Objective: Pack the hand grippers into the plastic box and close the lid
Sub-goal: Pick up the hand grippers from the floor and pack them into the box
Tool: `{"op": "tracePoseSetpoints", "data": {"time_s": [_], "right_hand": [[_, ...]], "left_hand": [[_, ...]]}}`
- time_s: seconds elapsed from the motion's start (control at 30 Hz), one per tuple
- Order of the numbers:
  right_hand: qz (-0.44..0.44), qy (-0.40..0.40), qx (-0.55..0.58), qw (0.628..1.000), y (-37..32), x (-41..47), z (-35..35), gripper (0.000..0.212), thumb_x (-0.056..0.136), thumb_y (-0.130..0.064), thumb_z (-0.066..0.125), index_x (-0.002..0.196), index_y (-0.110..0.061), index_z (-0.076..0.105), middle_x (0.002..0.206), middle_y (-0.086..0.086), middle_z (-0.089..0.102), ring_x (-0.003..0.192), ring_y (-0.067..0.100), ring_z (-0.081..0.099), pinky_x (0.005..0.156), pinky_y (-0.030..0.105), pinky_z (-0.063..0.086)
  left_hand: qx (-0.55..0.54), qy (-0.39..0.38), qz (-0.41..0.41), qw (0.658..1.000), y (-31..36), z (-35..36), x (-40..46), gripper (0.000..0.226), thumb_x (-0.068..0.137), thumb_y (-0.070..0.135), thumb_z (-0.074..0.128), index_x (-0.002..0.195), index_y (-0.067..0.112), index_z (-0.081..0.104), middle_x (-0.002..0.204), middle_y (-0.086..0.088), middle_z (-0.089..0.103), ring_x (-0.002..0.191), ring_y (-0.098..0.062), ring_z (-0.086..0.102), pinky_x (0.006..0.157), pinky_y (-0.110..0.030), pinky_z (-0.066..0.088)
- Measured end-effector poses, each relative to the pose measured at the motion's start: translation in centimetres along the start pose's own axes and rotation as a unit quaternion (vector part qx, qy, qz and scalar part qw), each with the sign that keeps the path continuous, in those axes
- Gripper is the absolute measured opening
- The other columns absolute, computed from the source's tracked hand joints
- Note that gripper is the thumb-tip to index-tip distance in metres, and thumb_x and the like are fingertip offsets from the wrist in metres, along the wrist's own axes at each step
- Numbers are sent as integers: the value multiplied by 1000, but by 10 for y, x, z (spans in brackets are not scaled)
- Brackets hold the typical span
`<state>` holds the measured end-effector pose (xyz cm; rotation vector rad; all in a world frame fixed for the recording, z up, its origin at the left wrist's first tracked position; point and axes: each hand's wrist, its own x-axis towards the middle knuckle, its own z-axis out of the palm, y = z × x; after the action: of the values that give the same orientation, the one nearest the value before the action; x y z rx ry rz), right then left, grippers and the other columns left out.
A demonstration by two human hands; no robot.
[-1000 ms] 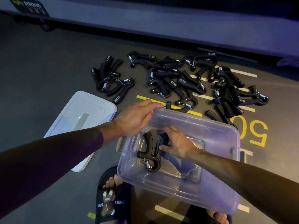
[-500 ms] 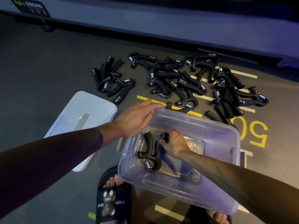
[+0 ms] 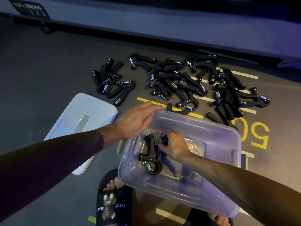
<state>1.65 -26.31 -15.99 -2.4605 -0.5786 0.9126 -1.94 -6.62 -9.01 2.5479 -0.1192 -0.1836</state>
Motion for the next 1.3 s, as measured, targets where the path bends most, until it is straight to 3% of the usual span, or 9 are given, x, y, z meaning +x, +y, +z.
{"op": "tracePoseSetpoints", "data": {"time_s": [0.07,0.27,0.43,0.7,0.93,1.03,1.13,1.23,1.3], "right_hand": [[-8,2,-2,1000,0,-1,0,29,87,-24,70,111,-13,60,113,7,54,92,19,50,76,20,35],[-43,-1,-25,999,1,-3,2,38,89,-29,70,121,-12,58,115,3,47,108,24,54,87,22,37],[-65,-10,-35,997,-2,-5,-1,40,92,-27,68,128,-14,56,125,6,49,114,24,53,97,26,40],[-59,-18,-46,997,3,0,2,48,88,-31,71,131,-16,56,127,7,50,115,26,55,98,28,41],[-67,-38,-105,992,4,1,-10,68,83,-66,56,133,-21,49,133,4,53,120,28,54,97,44,49],[-141,-32,-133,981,-8,-12,-41,53,86,-66,50,118,-24,59,120,1,62,109,25,62,91,42,51],[-228,21,-67,971,-34,-29,-89,34,95,-53,50,100,-24,67,93,-8,72,81,11,68,75,30,53],[-193,79,53,976,-45,-13,-137,20,100,-35,55,92,-22,68,77,-5,74,53,8,67,55,22,53],[-125,84,63,987,-32,21,-151,14,98,-23,56,90,-21,67,78,-2,75,53,15,70,52,24,53]], "left_hand": [[-2,-1,-2,1000,0,0,0,47,100,25,29,144,29,47,110,10,50,102,-17,55,93,-40,46],[-5,-7,-7,1000,0,0,-1,47,101,25,30,144,30,47,106,15,44,98,-12,51,91,-36,46],[-2,-10,-10,1000,0,0,-1,46,102,24,31,144,31,46,118,7,54,107,-17,56,94,-41,47],[0,-12,-17,1000,2,-2,-1,46,101,24,31,144,31,46,113,8,53,103,-17,56,92,-41,48],[-2,-16,-19,1000,1,-2,-1,44,102,26,31,143,35,45,111,14,50,103,-13,55,92,-41,48],[-4,-24,-14,1000,-1,-4,0,41,106,26,35,144,37,45,127,11,55,115,-14,55,96,-41,48],[-31,-30,-17,999,-7,-6,4,42,106,21,41,143,38,50,131,8,58,119,-15,56,101,-39,46],[-38,-32,-17,999,-11,-9,10,42,104,12,49,139,33,59,125,3,63,115,-18,59,100,-25,43],[-35,-31,-6,999,-12,-14,11,42,103,11,52,138,32,60,123,2,65,115,-17,60,95,-14,40]]}}
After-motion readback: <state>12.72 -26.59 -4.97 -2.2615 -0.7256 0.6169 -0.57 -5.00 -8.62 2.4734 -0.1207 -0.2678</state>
